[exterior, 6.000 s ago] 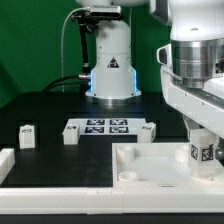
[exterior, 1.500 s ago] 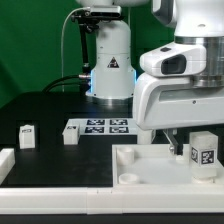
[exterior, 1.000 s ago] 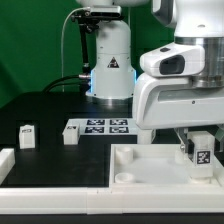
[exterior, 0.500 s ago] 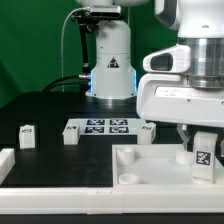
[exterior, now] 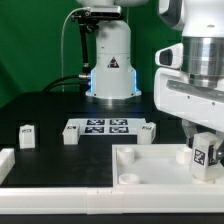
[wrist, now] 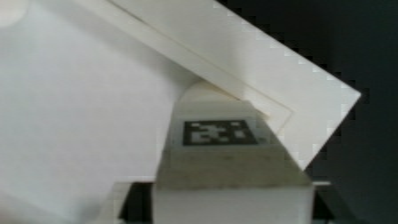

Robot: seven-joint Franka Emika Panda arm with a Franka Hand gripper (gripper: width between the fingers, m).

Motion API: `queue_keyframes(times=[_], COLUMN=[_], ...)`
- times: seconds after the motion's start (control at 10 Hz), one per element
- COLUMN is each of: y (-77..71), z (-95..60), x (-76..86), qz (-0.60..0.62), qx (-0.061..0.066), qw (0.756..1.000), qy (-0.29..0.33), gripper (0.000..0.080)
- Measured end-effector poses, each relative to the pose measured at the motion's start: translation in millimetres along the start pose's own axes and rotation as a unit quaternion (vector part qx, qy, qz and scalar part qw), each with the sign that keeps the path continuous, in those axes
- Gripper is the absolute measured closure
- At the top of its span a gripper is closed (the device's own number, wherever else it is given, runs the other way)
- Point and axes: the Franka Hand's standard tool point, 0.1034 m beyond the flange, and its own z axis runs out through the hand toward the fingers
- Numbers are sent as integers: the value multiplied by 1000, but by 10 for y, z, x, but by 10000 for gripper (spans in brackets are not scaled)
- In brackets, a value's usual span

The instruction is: Assemble one leg

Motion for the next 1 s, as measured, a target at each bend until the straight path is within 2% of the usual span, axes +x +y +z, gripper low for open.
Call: queue_keyframes(times=[0.1, 0.2, 0.3, 0.4, 0.5, 0.7, 0.9, 1.0], y=[-1, -1, -3, -9, -8, 0, -2, -2], z=[1, 1, 1, 2, 4, 8, 7, 5], x=[-1, -2, -7, -13, -16, 2, -2, -3], qz=[-12, -30, -29, -51, -109, -224, -315, -377], qx=[0, 0, 1, 2, 2, 1, 1, -2], qw=[1000, 1000, 1000, 999, 994, 975, 949, 926], qy=[0, 0, -1, 0, 0, 0, 1, 4], gripper=[509, 323, 209, 209, 162, 153, 150, 150])
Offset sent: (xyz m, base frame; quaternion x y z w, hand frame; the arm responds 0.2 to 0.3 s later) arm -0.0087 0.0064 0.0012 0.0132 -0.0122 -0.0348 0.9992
